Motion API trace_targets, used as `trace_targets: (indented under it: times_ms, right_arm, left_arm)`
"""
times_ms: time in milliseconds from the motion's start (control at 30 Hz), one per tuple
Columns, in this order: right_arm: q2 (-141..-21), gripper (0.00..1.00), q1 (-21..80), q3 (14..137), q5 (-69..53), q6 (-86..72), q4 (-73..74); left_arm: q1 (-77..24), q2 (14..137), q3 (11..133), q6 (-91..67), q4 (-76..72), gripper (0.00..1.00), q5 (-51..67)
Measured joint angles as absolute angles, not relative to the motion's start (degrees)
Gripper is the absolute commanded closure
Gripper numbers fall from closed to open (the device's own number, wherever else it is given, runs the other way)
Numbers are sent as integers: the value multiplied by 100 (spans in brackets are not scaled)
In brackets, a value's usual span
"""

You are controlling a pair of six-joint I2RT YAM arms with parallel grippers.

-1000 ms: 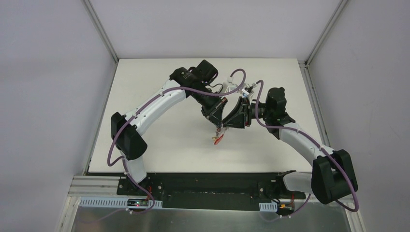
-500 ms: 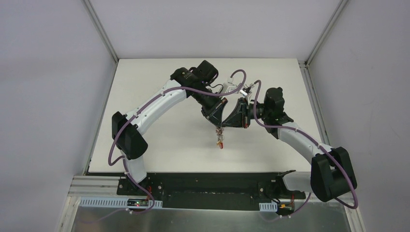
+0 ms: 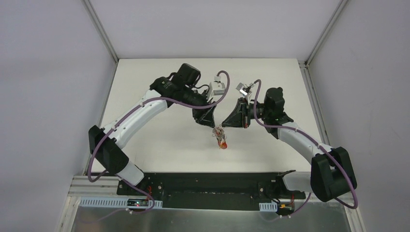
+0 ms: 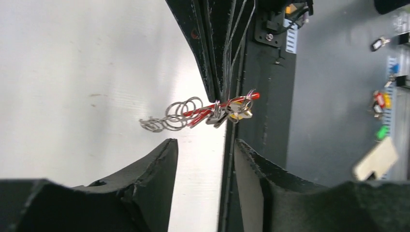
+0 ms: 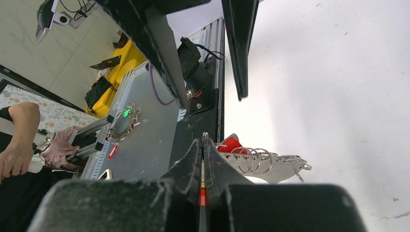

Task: Put the keys on the keyring
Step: Adjust the key on the keyring.

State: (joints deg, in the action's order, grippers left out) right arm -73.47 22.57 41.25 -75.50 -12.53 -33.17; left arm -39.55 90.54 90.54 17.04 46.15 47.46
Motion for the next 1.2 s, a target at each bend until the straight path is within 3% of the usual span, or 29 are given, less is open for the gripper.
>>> trace_targets:
  times_ms: [167, 667, 967, 1133, 1200]
  right_arm:
    - [-7347, 100, 2248, 4125, -7561, -1385, -3441]
    - [-7347, 100, 2202, 4125, -7590, -1500, -3500]
    - [-7347, 100, 2147, 4125, -7590, -1500, -3505]
    - [-7347, 100, 2132, 4125, -7588, -1498, -3514]
    - [-7347, 100, 2110, 4125, -7585, -1500, -3518]
  left_arm:
    - [-3859, 8648, 8689, 2346, 4143, 50, 4834]
    - [-4130, 8952, 8453, 3548, 3876, 61, 5192]
    - [-4165, 8973, 8283, 3671, 3844, 77, 5205]
    - [-4167, 9045, 8270, 3647, 3822, 100, 5234]
    - [-4167, 9098, 8270, 3610, 3800, 100, 5251]
